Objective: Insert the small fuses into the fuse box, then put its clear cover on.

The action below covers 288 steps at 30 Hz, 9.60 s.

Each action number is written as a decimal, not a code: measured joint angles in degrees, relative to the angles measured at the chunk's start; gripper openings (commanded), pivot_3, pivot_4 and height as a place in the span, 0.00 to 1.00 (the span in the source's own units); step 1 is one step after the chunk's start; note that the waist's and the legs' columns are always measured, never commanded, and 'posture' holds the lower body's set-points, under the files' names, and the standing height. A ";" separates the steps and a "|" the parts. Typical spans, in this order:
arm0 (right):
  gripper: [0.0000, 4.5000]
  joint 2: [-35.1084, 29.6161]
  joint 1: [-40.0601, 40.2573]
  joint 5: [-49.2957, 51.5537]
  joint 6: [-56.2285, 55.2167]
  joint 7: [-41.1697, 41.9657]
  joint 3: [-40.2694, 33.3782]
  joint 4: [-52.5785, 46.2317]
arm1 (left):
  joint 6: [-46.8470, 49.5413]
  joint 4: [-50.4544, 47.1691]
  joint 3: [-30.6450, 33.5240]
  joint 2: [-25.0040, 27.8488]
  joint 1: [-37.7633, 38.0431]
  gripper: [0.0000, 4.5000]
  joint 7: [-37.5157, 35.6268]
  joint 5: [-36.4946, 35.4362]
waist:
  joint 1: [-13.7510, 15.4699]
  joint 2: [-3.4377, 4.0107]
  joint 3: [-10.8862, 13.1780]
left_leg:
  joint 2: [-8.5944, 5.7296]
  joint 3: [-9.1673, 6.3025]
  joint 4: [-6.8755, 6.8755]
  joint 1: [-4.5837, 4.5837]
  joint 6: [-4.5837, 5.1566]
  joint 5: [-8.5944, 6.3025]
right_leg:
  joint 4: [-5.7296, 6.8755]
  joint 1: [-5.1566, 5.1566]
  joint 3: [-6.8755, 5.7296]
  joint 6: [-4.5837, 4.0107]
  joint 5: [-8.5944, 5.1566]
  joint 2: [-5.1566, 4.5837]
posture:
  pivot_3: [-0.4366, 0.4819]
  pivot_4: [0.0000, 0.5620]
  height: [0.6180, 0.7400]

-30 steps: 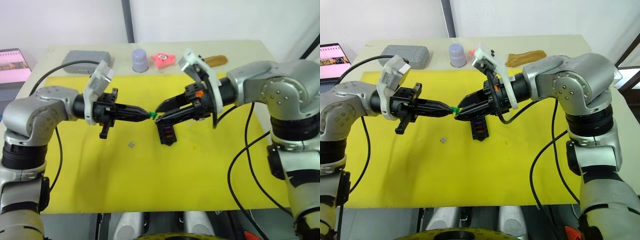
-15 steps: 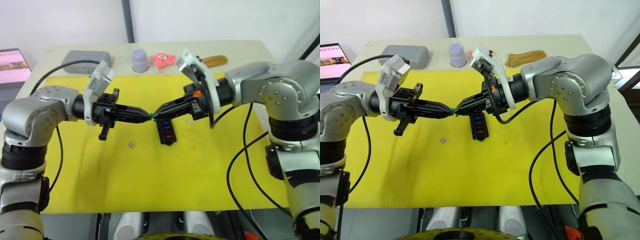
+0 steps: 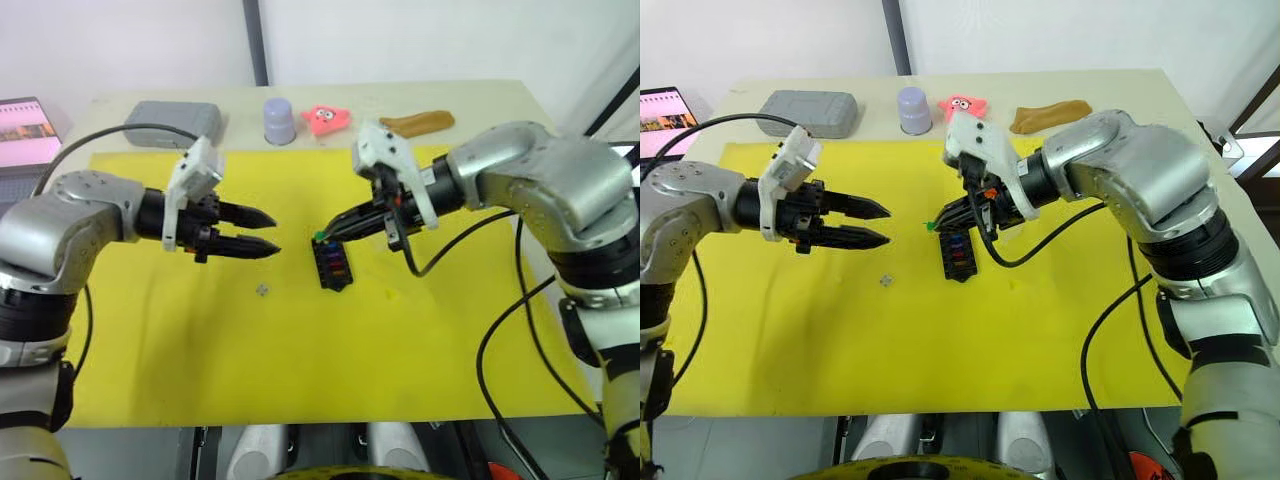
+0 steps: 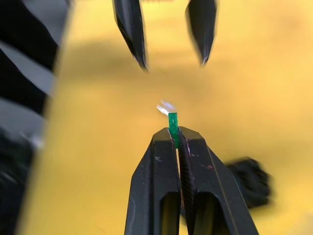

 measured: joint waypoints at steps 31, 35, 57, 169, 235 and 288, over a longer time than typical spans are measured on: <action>0.00 14.91 -5.26 -32.04 -40.82 15.93 7.08 41.06 | -23.19 16.65 -8.84 -17.91 1.47 0.99 4.73 20.74 | -0.08 -0.01 0.01 | -0.01 0.02 0.02 -0.07 -0.21 0.13 | 0.14 -0.17 0.02 0.00 0.01 0.01 | 0.48 0.27 0.92; 0.00 15.37 -4.85 -32.37 -40.31 16.03 7.03 40.38 | -23.28 16.56 -9.02 -18.60 1.48 0.99 5.33 21.86 | -0.06 -0.01 0.01 | -0.02 0.02 0.02 -0.07 -0.21 0.13 | 0.15 -0.17 0.02 0.00 0.01 0.01 | 0.48 0.27 0.92; 0.00 16.44 -3.36 -34.39 -40.34 15.99 6.03 39.98 | -23.97 16.48 -9.05 -19.78 1.50 0.99 6.81 24.21 | -0.06 -0.01 0.01 | -0.02 0.02 0.02 -0.07 -0.22 0.13 | 0.15 -0.18 0.01 0.00 0.01 0.00 | 0.48 0.27 0.92; 0.00 20.66 -7.29 -42.43 -44.28 24.87 5.71 46.32 | -24.67 15.78 -9.04 -21.08 3.13 0.99 8.07 25.60 | -0.13 0.00 -0.01 | -0.04 -0.01 0.02 -0.04 -0.26 0.15 | 0.23 -0.18 0.01 0.00 0.01 0.00 | 0.48 0.27 0.92; 0.00 20.87 -8.41 -43.07 -42.04 24.47 8.90 46.23 | -25.11 14.84 -9.06 -21.12 3.77 0.99 8.80 25.64 | -0.13 0.00 -0.01 | -0.07 -0.02 0.04 -0.04 -0.28 0.16 | 0.38 -0.23 0.02 0.00 0.01 -0.04 | 0.48 0.27 0.92; 0.15 18.28 -8.82 -36.58 -38.55 22.34 -2.41 40.49 | -25.43 16.09 -9.02 -21.12 3.50 1.00 8.78 25.76 | -0.02 0.00 -0.01 | -0.08 -0.01 0.04 -0.06 -0.32 0.19 | 0.52 -0.33 0.04 0.00 0.01 -0.07 | 0.48 0.27 0.92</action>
